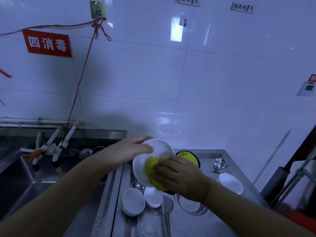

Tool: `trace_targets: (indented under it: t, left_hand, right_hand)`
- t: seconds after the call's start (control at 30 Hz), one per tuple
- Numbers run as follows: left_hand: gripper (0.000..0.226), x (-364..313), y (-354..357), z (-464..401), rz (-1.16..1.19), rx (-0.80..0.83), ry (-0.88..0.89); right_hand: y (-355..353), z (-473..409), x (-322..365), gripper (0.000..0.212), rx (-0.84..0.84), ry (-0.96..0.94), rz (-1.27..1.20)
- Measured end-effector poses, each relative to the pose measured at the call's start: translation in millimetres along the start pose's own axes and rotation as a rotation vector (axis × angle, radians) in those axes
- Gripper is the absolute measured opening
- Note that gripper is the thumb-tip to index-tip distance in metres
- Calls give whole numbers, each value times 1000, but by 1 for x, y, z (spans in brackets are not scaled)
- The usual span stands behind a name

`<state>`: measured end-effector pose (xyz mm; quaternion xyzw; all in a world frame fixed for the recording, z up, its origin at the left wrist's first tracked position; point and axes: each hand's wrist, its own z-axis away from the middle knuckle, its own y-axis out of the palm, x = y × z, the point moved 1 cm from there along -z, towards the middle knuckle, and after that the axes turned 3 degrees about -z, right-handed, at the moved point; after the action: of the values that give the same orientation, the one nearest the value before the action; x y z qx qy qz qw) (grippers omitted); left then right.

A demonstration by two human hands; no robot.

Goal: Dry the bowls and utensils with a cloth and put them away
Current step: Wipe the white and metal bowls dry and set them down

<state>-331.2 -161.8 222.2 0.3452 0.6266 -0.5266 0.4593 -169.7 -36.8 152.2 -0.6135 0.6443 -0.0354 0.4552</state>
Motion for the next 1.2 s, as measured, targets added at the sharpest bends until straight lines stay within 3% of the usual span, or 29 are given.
trace_targets:
  t: [0.13,0.23,0.37,0.5,0.6,0.67,0.8,0.93,1.0,1.13,1.2]
  left_hand:
    - [25,17,35,-4,193,-454,133]
    - [18,23,51,-6,333,-569,195]
    - [22,19,38,-5,246,-423,241]
    - [28,6,17,-4,-13,-221,145]
    - [28,1,4,-7,-43,-60,83]
    - [30,0,5,-8,-21,-52,78]
    - [26,0,17,-11,-129,-208,177]
    - [27,-1,26,-11,-13,-280,233]
    - [29,0,25,-10,-97,-231,238]
    - [29,-18,14,-6,-311,45,152]
    - [32,-26,9,-6,-301,90,133]
  right_hand:
    - [9,-15,12,29,-158,379,89]
    - [18,-24,27,27,-238,481,81]
    - [10,-10,22,24,-183,314,37]
    - [-2,0,-1,22,-34,39,27]
    - [-8,-6,-1,23,-37,17,-12]
    - [-7,-10,5,26,-48,51,-9]
    - [4,-9,23,36,-6,174,54]
    - [4,-9,40,32,-103,323,21]
    - [-4,-4,31,25,-99,254,7]
    - [-16,7,1,24,44,-58,3]
    - [-15,8,-9,22,76,-95,23]
